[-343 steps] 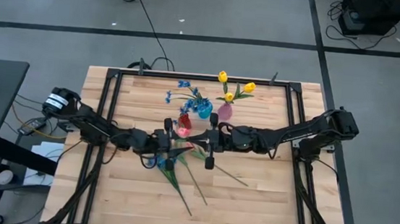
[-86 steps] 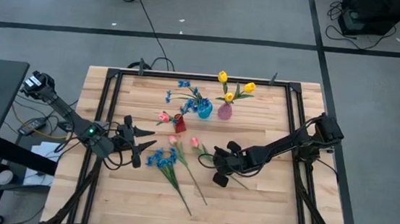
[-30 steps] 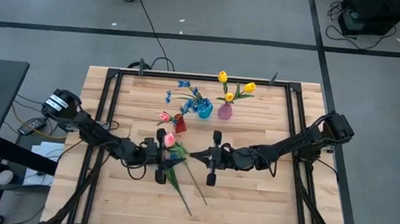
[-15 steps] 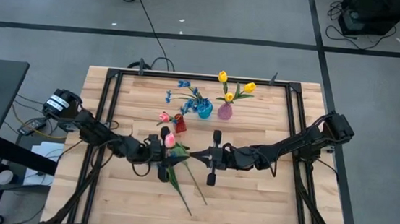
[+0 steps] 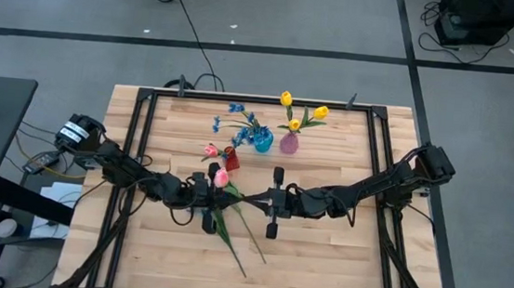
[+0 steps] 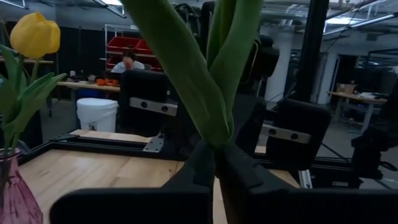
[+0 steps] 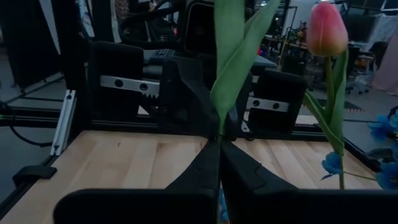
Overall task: Sort flowers into vase by color
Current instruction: Put the pink flower into the red vase
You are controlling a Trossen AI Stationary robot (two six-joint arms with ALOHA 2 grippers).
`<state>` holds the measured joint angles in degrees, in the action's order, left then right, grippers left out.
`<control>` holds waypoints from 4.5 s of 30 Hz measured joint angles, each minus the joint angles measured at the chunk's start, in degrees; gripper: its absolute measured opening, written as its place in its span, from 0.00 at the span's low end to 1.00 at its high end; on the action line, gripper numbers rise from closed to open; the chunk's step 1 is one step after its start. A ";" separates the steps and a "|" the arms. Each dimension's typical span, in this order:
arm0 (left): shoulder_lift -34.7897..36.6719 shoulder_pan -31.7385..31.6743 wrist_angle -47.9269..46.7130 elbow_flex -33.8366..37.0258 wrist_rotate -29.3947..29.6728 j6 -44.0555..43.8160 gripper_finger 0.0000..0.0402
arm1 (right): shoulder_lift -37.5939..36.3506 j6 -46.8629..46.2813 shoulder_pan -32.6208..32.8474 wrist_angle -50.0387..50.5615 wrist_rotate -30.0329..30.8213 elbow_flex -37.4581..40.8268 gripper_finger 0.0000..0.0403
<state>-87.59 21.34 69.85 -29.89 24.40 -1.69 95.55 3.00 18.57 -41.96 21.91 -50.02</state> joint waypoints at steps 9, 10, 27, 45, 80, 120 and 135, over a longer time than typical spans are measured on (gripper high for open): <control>0.00 0.00 0.08 0.15 0.09 0.75 0.04 | -0.11 -1.85 0.24 0.29 -0.89 -0.02 0.22; 0.00 0.07 0.06 0.15 0.13 1.26 0.04 | -0.31 -1.86 0.45 0.70 -0.71 -0.02 0.24; 14.31 6.31 -24.86 0.22 12.61 8.54 0.05 | -10.29 -10.95 7.16 25.78 17.73 -0.07 0.34; 20.57 9.42 -30.40 -0.05 33.16 27.41 0.05 | 1.71 -13.00 4.86 18.27 20.66 -0.02 0.34; 20.57 -7.02 -53.18 -5.92 19.83 12.73 0.05 | 1.68 -13.35 4.92 17.14 19.72 -0.02 0.34; 26.57 -0.33 -86.76 -16.91 22.80 -7.50 0.42 | 1.64 -21.03 4.15 21.57 10.21 0.00 0.34; 28.53 14.29 -94.23 -16.82 20.91 -16.26 0.42 | 7.56 -27.32 1.76 19.36 1.77 -0.97 0.34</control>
<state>-59.07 35.64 -24.38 -46.71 45.31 -17.94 103.11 -24.32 20.33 -22.60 23.68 -50.99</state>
